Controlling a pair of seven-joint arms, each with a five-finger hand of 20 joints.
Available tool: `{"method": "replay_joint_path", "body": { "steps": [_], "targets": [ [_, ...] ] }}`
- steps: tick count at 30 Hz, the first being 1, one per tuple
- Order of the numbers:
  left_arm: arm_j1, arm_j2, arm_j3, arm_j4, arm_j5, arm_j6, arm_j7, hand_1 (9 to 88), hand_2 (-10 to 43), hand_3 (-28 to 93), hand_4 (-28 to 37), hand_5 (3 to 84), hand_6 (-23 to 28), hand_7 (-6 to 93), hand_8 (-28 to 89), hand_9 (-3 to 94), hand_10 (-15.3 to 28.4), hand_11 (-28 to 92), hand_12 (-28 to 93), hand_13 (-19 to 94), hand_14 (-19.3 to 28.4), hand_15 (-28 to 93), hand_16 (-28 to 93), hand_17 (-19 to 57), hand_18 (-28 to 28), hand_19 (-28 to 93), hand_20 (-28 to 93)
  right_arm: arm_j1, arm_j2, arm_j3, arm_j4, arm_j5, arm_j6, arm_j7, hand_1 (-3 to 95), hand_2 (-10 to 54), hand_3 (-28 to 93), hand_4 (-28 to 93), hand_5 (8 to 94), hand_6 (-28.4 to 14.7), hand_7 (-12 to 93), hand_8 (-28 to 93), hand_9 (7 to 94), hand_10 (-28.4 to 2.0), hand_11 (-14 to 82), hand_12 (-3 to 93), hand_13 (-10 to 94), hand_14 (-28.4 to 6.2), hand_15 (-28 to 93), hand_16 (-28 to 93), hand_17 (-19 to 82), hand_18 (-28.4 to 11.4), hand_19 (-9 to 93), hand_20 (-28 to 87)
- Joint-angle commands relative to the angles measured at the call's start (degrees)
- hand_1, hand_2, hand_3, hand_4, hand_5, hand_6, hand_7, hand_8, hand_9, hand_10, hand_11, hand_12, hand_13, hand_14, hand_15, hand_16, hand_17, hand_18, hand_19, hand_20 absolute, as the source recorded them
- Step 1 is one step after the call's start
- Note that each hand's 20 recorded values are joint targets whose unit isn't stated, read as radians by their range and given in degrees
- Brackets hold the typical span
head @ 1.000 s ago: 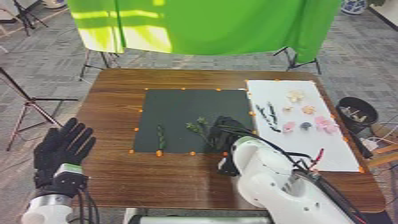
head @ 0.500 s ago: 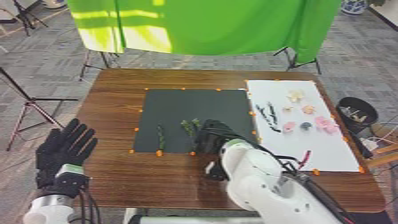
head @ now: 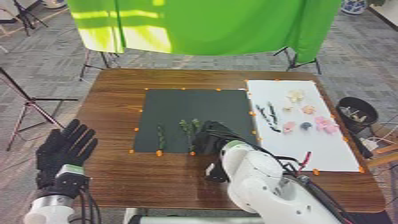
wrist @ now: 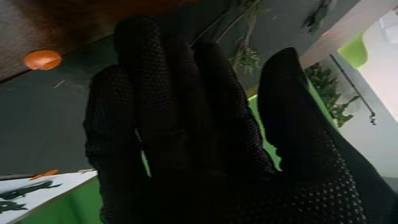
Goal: Arrange flowers
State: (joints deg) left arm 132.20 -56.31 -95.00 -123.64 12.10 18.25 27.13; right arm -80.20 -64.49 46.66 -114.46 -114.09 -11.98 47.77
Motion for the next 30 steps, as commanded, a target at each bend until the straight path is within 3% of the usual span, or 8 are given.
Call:
{"method": "replay_joint_path", "body": {
  "steps": [1,6,11,14,19,22,28,30],
  "targets": [
    [0.8,-0.43,0.01,0.09,-0.46,-0.94,-0.21,28.3,15.6,73,-28.3,43.0,10.0,15.3,-8,34.6,16.4,28,12,25,17.3,42,-8,-6.0,15.0,36,9,-1.1,1.8,1.0,0.6,1.0,1.3,0.8,25.1,20.7,83,-17,64.6,-8.8,14,-9,55.8,-20.8,8.2,13.1,60,-19.1,49,18,34,-24.7,88,22],
    [0.7,-0.53,0.22,0.12,-0.45,-1.15,-0.2,28.2,15.6,73,-28.3,43.0,10.0,15.2,-8,34.6,16.4,28,12,25,17.2,42,-8,-6.0,15.0,36,9,-2.5,2.9,1.6,-1.3,1.2,5.8,-1.4,25.2,19.1,82,-17,60.8,-8.7,15,-10,54.7,-21.4,8.4,13.2,60,-19.2,50,17,35,-24.8,88,21],
    [0.7,-0.69,0.17,0.26,-0.42,-1.21,-0.1,28.2,15.6,73,-28.3,42.9,9.9,15.4,-8,34.6,16.3,28,12,25,17.2,42,-8,-6.0,15.0,36,9,-5.3,6.6,3.0,-3.2,-3.8,17.8,-11.8,23.2,13.7,81,-19,55.5,-7.4,14,-10,53.4,-22.1,8.6,13.4,60,-19.2,50,17,35,-24.9,89,21],
    [0.9,-0.79,-0.01,0.08,-0.42,-1.24,0.14,28.3,15.6,73,-28.2,42.9,9.9,15.4,-8,34.6,16.3,28,12,25,17.2,42,-8,-6.0,15.0,36,9,-5.7,8.5,5.0,-3.0,-9.6,23.0,-12.7,21.6,7.8,81,-19,50.7,-6.7,13,-10,52.6,-21.4,8.7,13.7,60,-19.0,50,17,34,-24.4,88,21],
    [1.0,-0.52,-0.13,-0.15,-0.42,-1.47,0.97,28.2,15.6,73,-28.3,42.9,9.9,15.5,-8,34.6,16.4,28,12,25,17.2,42,-8,-6.0,15.0,36,9,-4.9,10.1,13.1,-0.7,-9.6,19.1,-4.9,22.7,0.3,80,-20,48.8,-7.6,11,-10,52.1,-20.9,8.3,14.0,59,-18.4,50,18,33,-24.3,88,22],
    [0.9,-0.18,-0.26,-0.47,-1.57,-2.27,1.55,28.3,15.6,73,-28.3,42.9,9.9,15.4,-8,34.6,16.5,28,12,25,17.2,42,-8,-6.0,15.0,36,9,-4.1,10.7,16.8,1.5,-11.1,15.0,-2.0,30.7,-8.3,78,-22,48.5,-8.5,11,-10,50.3,-21.1,8.5,14.4,58,-17.6,51,17,33,-23.9,87,22],
    [-0.2,0.22,-0.14,-0.22,-0.94,-2.48,1.25,28.2,15.6,73,-28.2,42.9,9.9,15.2,-8,34.6,16.5,28,12,25,17.1,42,-8,-6.0,15.0,36,9,-1.6,11.5,18.9,4.0,-9.7,10.5,1.2,36.9,-9.5,76,-27,48.3,-9.9,10,-10,49.1,-20.6,8.5,14.2,58,-15.9,54,17,33,-23.7,87,23],
    [-1.1,1.21,0.07,0.23,-1.29,-2.57,1.39,28.3,15.6,73,-28.2,42.9,10.0,15.1,-8,34.7,16.5,27,12,25,17.1,42,-8,-6.0,15.0,36,9,-1.1,11.4,18.5,4.8,-10.1,10.8,1.4,35.5,-9.5,75,-28,48.9,-10.0,10,-10,49.3,-20.5,8.4,14.2,58,-15.9,55,17,33,-23.7,87,23]
  ]
}}
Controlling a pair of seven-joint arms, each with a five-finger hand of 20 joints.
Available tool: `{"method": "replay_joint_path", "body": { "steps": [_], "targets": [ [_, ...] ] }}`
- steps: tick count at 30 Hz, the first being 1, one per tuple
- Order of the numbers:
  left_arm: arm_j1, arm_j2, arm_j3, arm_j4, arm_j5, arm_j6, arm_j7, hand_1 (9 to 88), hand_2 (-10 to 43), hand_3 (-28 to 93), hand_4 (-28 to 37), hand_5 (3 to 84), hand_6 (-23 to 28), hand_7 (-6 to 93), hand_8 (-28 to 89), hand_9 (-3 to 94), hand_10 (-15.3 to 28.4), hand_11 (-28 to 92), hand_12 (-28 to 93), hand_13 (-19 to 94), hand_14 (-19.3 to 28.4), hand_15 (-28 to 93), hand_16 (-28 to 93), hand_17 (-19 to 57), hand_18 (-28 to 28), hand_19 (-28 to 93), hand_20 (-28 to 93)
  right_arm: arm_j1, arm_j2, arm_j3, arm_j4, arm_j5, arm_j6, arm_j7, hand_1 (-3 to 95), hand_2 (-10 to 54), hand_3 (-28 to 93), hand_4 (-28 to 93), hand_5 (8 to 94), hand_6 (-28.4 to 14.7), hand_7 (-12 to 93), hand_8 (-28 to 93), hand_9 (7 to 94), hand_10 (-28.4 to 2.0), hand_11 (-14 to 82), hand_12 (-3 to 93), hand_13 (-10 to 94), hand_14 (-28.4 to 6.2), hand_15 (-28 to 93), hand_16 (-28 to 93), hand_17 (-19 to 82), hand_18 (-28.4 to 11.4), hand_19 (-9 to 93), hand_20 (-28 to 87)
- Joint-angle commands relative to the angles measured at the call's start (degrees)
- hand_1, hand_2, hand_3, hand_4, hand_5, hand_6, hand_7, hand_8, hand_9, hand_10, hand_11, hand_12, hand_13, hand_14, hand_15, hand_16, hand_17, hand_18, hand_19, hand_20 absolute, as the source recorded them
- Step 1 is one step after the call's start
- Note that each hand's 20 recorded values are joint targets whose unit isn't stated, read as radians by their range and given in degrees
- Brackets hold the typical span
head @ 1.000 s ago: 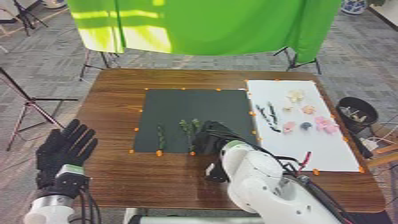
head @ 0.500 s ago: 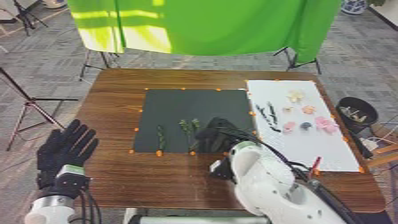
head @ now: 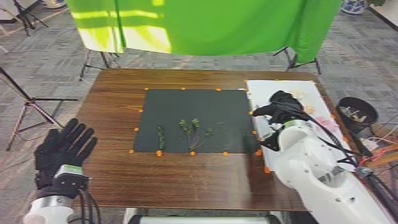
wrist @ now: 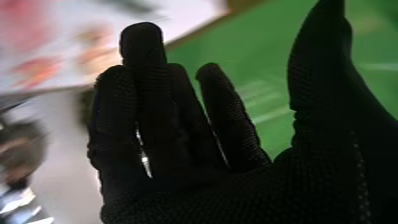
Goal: Arrange flowers
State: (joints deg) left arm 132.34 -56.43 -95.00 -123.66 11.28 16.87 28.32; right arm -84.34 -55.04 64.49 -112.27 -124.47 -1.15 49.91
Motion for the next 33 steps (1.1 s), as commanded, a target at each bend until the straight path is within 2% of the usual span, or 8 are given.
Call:
{"method": "replay_joint_path", "body": {
  "steps": [1,6,8,11,19,24,29,33],
  "targets": [
    [-1.7,1.91,0.13,0.46,-0.62,-1.11,0.24,28.3,15.6,72,-28.3,42.9,9.9,15.1,-8,34.7,16.4,27,12,25,17.2,42,-8,-6.0,15.0,36,9,3.3,1.9,0.6,3.0,0.2,-1.2,-0.9,34.9,-9.5,74,-28,48.9,-10.1,10,-10,49.2,-20.5,8.2,14.2,58,-15.9,55,17,33,-23.7,87,23],
    [-4.0,3.16,0.96,1.15,0.0,-1.47,-0.32,28.3,15.6,72,-28.2,42.9,10.0,14.9,-8,34.6,16.5,27,12,25,16.9,41,-8,-6.0,15.0,36,9,4.8,1.5,-0.3,4.4,2.1,-4.9,-1.4,33.1,-9.5,71,-28,49.7,-10.2,9,-9,49.4,-19.7,7.8,14.2,58,-16.2,55,17,32,-24.0,88,24],
    [-4.7,3.17,1.62,1.39,-0.5,-0.94,-0.8,28.2,15.6,73,-28.2,42.9,10.0,15.0,-8,34.6,16.5,27,12,25,16.8,41,-8,-6.1,15.0,36,9,5.6,0.7,-0.6,5.2,3.2,-7.7,0.0,33.4,-9.5,70,-28,52.7,-9.0,9,-10,53.0,-18.2,7.9,13.9,59,-16.2,54,17,32,-24.1,87,25],
    [-4.5,2.86,1.89,1.39,-0.19,-1.72,-1.24,28.2,15.6,73,-28.2,42.8,9.9,14.9,-8,34.7,16.6,27,12,25,17.0,41,-8,-6.1,15.0,36,9,6.4,-0.8,-1.0,7.0,3.2,-9.8,0.4,33.7,-9.5,69,-28,53.6,-8.8,9,-10,54.5,-17.9,7.9,13.7,60,-16.2,53,17,32,-24.3,87,25],
    [-5.8,2.68,2.53,1.86,0.54,-1.93,-1.92,28.1,15.6,72,-28.3,42.8,9.9,14.8,-8,34.6,16.6,27,12,25,16.7,41,-8,-6.1,15.0,36,9,7.2,-3.6,-1.8,11.2,2.0,-11.6,1.6,33.8,-9.5,69,-28,50.4,-11.6,7,-9,49.9,-20.7,7.2,13.8,57,-16.5,52,18,31,-24.7,88,26],
    [-6.0,2.25,2.71,2.22,-0.52,-0.82,-1.76,28.1,15.6,72,-28.2,42.8,9.9,14.8,-8,34.6,16.5,27,12,25,16.9,41,-8,-6.1,15.0,36,9,6.4,-5.7,-2.0,13.7,1.6,-10.2,2.8,41.5,-9.5,66,-28,52.5,-10.4,9,-9,52.0,-20.0,9.7,14.8,58,-15.4,51,16,33,-23.4,89,28],
    [-5.5,1.6,2.76,2.02,-0.56,-0.95,-1.96,28.2,15.6,73,-28.2,42.9,9.9,15.0,-8,34.7,16.6,27,12,25,17.1,42,-8,-6.1,15.0,36,9,5.1,-6.0,-2.6,15.7,0.2,-8.1,3.0,52.8,-9.5,67,-28,64.5,-4.5,21,-12,65.3,-16.3,17.2,17.0,65,-12.3,52,20,37,-21.7,92,31],
    [-5.6,0.86,2.19,2.13,-0.36,-0.94,-1.64,28.3,15.6,72,-28.2,43.0,9.9,15.2,-8,34.7,16.6,28,12,25,17.3,42,-8,-6.1,15.0,36,9,4.2,-6.3,-2.3,16.7,-0.3,-8.5,2.9,64.9,-9.5,53,-28,66.1,-3.3,38,4,71.1,-14.3,20.1,22.9,67,-10.5,59,34,41,-20.7,93,40]
  ]
}}
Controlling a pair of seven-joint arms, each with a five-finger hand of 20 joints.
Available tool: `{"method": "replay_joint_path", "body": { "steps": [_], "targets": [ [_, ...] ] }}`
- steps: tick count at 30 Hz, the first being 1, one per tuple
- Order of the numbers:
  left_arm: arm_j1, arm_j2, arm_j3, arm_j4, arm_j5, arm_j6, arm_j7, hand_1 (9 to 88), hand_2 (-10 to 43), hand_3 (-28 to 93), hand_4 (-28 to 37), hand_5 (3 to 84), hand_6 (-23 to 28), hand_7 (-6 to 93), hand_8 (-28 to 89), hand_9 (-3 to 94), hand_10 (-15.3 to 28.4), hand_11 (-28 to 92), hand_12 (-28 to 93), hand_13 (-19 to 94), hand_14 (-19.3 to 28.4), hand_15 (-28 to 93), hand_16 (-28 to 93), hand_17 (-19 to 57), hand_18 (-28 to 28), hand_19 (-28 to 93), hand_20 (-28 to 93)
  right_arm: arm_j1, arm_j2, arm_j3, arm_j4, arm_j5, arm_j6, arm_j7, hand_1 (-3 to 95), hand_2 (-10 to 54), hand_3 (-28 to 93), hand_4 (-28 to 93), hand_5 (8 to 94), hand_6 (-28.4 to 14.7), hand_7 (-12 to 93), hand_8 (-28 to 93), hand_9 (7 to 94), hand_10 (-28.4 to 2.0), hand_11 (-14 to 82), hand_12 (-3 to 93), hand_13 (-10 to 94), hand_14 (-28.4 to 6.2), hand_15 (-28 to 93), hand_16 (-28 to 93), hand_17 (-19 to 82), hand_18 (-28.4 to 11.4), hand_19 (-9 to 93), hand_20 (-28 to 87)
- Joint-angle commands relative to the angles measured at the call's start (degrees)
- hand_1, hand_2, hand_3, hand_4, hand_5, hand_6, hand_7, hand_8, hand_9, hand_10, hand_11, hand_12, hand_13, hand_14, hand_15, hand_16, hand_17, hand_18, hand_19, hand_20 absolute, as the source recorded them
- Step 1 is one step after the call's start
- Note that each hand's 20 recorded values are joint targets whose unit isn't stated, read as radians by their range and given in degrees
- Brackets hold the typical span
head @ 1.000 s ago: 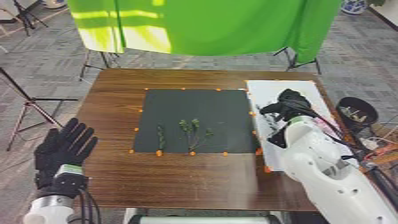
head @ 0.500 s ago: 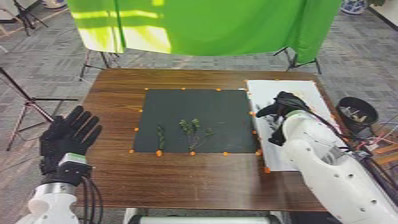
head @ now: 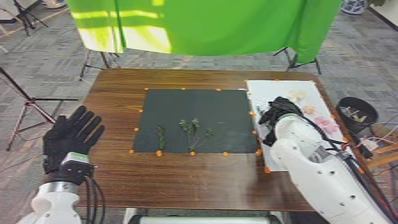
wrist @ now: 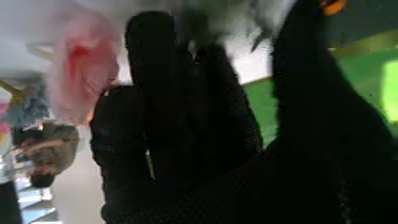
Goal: Arrange flowers
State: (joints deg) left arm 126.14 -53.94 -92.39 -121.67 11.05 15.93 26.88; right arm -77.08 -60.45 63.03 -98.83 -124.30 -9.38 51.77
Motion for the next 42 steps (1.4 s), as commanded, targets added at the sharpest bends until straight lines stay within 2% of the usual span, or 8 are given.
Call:
{"method": "replay_joint_path", "body": {
  "steps": [1,4,8,12,20,23,27,42],
  "targets": [
    [0.7,-1.77,-0.53,0.14,-0.18,-0.09,-0.17,28.3,15.6,72,-28.2,43.0,9.9,15.2,-8,34.7,16.5,28,12,25,17.2,42,-8,-6.1,15.0,36,9,-3.2,-0.8,-1.0,3.4,-0.5,-0.1,1.5,66.3,-9.5,53,-28,65.4,-2.6,43,6,72.3,-13.7,17.7,26.8,68,-10.0,60,36,41,-20.4,93,41],
    [0.9,-1.97,-0.63,0.12,-0.07,-0.16,-0.51,28.3,15.6,72,-28.2,43.0,9.9,15.2,-8,34.7,16.6,28,12,25,17.3,42,-8,-6.1,15.0,36,9,-3.7,-0.7,-1.3,3.9,-0.7,1.1,1.9,65.4,-9.5,61,-28,64.3,-1.2,52,9,75.5,-11.9,12.0,31.4,69,-8.4,60,40,43,-19.8,93,44],
    [1.2,-2.26,-0.6,0.07,-0.06,-0.23,-0.51,28.2,15.6,73,-28.2,43.0,10.0,15.1,-8,34.7,16.6,27,12,25,17.3,42,-8,-6.1,15.0,36,9,-4.1,-0.4,-2.0,4.0,-0.8,4.2,2.3,65.1,-9.5,69,-28,59.9,0.3,66,11,82.0,-10.5,7.0,32.9,78,-3.2,53,44,50,-17.4,93,47],
    [2.2,-2.49,-0.8,-0.39,-0.3,0.18,-0.02,28.5,15.8,73,-27.8,43.0,9.9,15.1,-8,34.7,16.6,27,12,25,17.3,42,-8,-6.1,15.0,36,9,-4.6,-0.1,-2.2,3.2,-0.8,7.0,1.7,63.7,-9.5,75,-28,59.6,0.8,73,10,89.0,-8.1,9.8,38.8,84,-3.1,55,42,55,-16.1,93,47],
    [2.8,-2.55,-1.08,-0.44,-0.16,-0.24,0.07,28.6,15.8,73,-27.4,43.0,9.9,15.3,-8,34.8,16.5,28,12,25,17.3,42,-8,-6.2,15.1,36,9,-5.7,2.5,-3.1,-0.9,-3.1,14.4,-2.0,60.4,-9.5,78,-20,59.4,-0.9,77,9,88.1,-8.4,14.8,46.1,82,-4.7,59,43,54,-17.2,93,47],
    [2.9,-2.54,-1.05,-0.44,-0.16,0.18,0.08,28.4,15.7,72,-27.5,43.0,9.9,15.2,-8,34.8,16.5,28,12,25,17.3,42,-8,-6.2,15.1,36,9,-5.6,3.3,-3.4,-2.6,-3.8,16.6,-2.5,58.8,-9.5,80,-17,61.1,-1.7,76,8,88.2,-9.2,16.2,47.3,81,-6.1,61,44,52,-18.1,93,46],
    [3.1,-2.41,-0.83,-0.43,0.62,-0.17,-0.34,28.5,15.5,73,-27.8,43.0,9.9,15.3,-8,34.7,16.4,28,12,25,17.3,42,-8,-6.1,15.1,36,9,-5.2,4.6,-4.1,-4.9,-6.4,19.1,-3.2,58.8,-9.5,81,-17,62.4,-1.7,75,8,89.5,-10.2,15.2,46.9,81,-6.4,61,43,52,-18.5,93,46],
    [2.6,-2.02,-0.64,-0.33,0.72,-0.32,-0.75,28.3,15.5,73,-28.0,42.9,9.9,15.1,-8,34.6,16.4,27,12,25,17.2,42,-8,-6.2,15.1,36,9,-4.5,5.1,-4.8,-12.8,-3.9,23.1,-3.5,57.6,-9.5,83,-15,63.7,-1.7,73,9,91.2,-11.1,13.7,48.3,82,-6.4,61,44,53,-18.9,93,46]
  ]
}}
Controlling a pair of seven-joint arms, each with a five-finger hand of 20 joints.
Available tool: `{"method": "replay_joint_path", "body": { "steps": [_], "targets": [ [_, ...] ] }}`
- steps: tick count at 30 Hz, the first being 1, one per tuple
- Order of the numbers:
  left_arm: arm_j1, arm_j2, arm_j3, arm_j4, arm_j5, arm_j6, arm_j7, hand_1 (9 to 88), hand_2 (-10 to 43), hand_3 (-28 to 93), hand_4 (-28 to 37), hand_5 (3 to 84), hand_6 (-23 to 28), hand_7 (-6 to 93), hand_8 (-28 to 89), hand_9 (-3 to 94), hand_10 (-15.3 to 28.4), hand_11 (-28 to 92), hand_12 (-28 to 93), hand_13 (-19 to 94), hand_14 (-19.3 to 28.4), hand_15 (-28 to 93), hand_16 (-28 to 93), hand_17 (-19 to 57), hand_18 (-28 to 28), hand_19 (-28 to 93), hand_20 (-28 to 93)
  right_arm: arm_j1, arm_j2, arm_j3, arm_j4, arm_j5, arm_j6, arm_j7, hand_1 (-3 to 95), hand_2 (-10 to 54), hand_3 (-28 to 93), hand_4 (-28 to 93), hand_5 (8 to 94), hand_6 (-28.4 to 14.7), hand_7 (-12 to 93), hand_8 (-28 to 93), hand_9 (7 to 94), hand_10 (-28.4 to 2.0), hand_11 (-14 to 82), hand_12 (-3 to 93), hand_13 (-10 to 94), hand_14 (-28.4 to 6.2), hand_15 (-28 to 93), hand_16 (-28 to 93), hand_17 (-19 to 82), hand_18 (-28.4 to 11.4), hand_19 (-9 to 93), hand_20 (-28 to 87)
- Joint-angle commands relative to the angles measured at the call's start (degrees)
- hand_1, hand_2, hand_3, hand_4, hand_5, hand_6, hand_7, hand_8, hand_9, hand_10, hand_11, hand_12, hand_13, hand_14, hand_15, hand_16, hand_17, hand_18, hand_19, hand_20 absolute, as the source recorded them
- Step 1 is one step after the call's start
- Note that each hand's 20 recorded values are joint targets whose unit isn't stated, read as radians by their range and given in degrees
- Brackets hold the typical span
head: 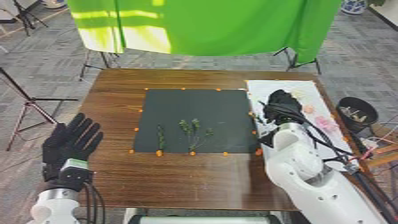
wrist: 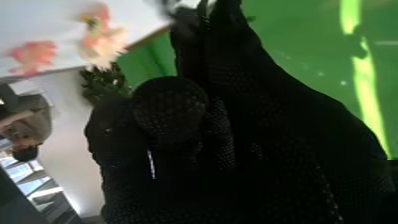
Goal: Arrange flowers
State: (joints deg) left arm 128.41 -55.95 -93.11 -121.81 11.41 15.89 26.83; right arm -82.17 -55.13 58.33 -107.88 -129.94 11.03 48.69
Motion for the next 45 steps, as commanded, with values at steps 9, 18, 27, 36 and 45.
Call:
{"method": "replay_joint_path", "body": {
  "steps": [9,18,27,36,45],
  "targets": [
    [0.3,1.39,0.05,-0.42,0.35,0.46,-0.61,28.4,15.4,73,-28.0,42.8,9.9,15.1,-8,34.6,16.4,27,12,25,17.3,42,-8,-6.1,15.1,36,9,3.2,-4.2,-4.3,-6.4,6.0,4.3,2.8,57.3,-9.5,84,-15,64.1,-2.0,72,9,91.4,-11.0,13.7,48.4,82,-6.3,61,44,53,-19.1,93,47],
    [-0.9,2.76,0.46,-0.2,2.95,1.16,-1.98,28.3,15.4,73,-28.1,42.8,9.9,15.1,-8,34.5,16.4,27,12,25,17.3,42,-8,-6.2,15.0,36,9,0.3,-11.3,-7.2,-4.9,2.2,7.9,6.8,57.1,-9.5,85,-15,65.1,-2.5,72,10,91.9,-11.1,14.1,47.9,84,-6.9,61,44,55,-20.1,93,47],
    [-1.0,2.36,0.68,-0.08,2.15,1.01,-1.85,28.3,15.3,73,-28.0,42.7,9.8,15.1,-8,34.4,16.3,27,12,25,17.3,42,-8,-6.2,15.0,36,9,-3.8,-12.5,-9.1,-1.4,1.0,9.8,7.1,57.8,-9.5,83,-16,63.7,-2.4,73,11,90.4,-9.4,15.6,47.6,84,-6.7,61,42,55,-20.3,93,46],
    [-1.2,2.13,0.97,0.02,1.89,0.77,-2.08,28.3,15.3,73,-28.0,42.7,9.8,15.1,-8,34.3,16.4,27,12,25,17.2,42,-8,-6.2,15.1,36,9,-4.0,-12.3,-9.0,-0.3,2.6,9.2,9.1,59.4,-9.5,79,-19,61.2,-1.7,73,9,88.7,-9.6,15.8,44.2,83,-6.8,59,40,56,-19.6,93,44],
    [-0.1,1.75,0.77,-0.33,1.76,1.03,-1.68,28.4,15.3,73,-28.0,42.6,9.8,15.2,-8,34.4,16.4,27,12,25,17.3,42,-8,-6.3,15.1,36,9,-4.0,-12.3,-8.5,0.0,2.8,9.8,9.1,56.7,-9.5,77,-22,58.7,-3.6,70,8,85.1,-10.9,11.3,38.0,81,-7.4,54,39,53,-19.6,93,38]
  ]
}}
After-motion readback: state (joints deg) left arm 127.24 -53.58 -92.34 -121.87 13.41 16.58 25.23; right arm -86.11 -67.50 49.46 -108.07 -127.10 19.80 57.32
